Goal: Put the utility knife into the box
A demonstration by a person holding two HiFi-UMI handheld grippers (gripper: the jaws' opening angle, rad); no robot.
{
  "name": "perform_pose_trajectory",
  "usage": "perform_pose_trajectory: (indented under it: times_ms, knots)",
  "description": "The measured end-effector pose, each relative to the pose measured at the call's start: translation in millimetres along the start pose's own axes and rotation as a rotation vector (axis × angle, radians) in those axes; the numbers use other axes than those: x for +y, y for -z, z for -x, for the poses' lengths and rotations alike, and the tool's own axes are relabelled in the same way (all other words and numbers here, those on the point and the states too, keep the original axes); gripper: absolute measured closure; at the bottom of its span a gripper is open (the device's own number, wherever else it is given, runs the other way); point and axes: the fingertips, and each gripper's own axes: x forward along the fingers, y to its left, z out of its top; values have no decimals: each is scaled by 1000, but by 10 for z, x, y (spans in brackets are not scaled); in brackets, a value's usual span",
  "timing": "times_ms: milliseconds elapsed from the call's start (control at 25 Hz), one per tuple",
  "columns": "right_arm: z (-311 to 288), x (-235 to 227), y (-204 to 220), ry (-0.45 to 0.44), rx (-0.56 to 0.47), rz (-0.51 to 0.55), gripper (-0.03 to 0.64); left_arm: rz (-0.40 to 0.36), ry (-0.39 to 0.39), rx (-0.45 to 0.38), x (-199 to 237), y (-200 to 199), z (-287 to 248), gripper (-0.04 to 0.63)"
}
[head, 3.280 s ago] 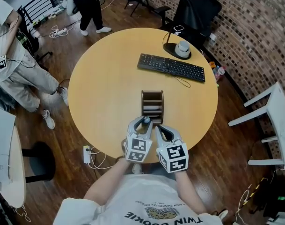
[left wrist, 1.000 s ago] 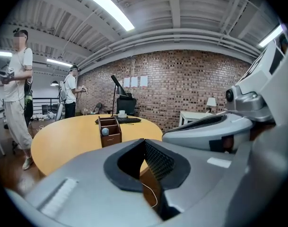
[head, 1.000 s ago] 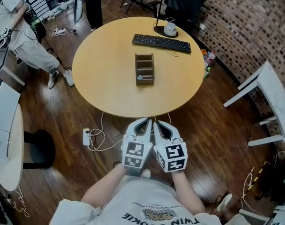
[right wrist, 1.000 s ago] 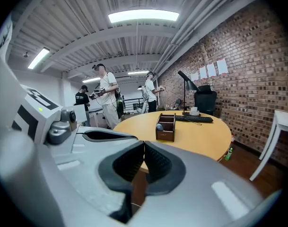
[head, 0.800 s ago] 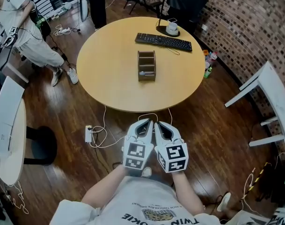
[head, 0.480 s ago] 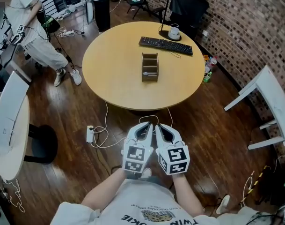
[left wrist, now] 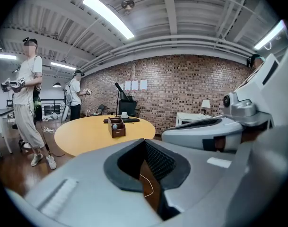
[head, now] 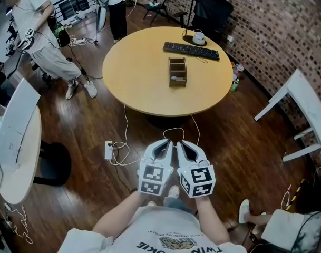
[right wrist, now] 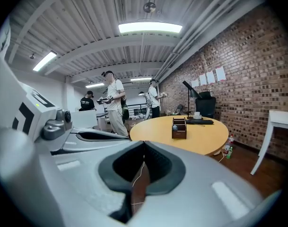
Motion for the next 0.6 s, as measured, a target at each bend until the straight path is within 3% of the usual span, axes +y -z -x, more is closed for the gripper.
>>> perform_pose_trajectory:
  times_ms: [600]
  knots:
    - [476, 904, 292, 31, 8, -17, 615, 7, 53, 1, -92, 343, 1005, 588]
